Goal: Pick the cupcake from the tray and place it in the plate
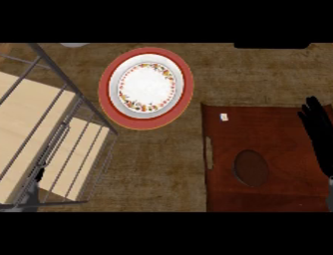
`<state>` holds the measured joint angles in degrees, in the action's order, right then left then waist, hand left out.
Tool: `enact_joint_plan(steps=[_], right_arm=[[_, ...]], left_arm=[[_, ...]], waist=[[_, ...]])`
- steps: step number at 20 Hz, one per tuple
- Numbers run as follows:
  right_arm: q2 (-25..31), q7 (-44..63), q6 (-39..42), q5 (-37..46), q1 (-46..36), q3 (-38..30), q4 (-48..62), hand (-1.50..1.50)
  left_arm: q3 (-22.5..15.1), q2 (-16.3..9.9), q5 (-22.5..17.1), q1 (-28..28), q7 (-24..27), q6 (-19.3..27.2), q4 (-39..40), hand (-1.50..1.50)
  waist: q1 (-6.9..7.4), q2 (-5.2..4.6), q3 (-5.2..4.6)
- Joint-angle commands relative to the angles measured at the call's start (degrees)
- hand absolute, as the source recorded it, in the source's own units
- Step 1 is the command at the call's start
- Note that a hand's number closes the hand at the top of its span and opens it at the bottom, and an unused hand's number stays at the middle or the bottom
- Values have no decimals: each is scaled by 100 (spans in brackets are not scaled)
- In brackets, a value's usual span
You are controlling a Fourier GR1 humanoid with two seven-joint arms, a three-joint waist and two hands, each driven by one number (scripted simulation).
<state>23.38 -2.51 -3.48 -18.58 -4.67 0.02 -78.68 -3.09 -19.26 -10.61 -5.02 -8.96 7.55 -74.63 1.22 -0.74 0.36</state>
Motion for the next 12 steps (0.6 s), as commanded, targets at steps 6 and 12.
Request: enact_joint_plan(steps=[6,12], right_arm=[[-930,-360,1223,698,-1480,2249,-1031,150],[-934,-43,-749,3306,-801,3149,-736,-150]], left_arm=[[-226,-461,199,-27,911,-714,-2178,0],[95,-441,-19,-336,616,-561,-2076,0]], waist=[[506,190,-31],[-178,88,-33]])
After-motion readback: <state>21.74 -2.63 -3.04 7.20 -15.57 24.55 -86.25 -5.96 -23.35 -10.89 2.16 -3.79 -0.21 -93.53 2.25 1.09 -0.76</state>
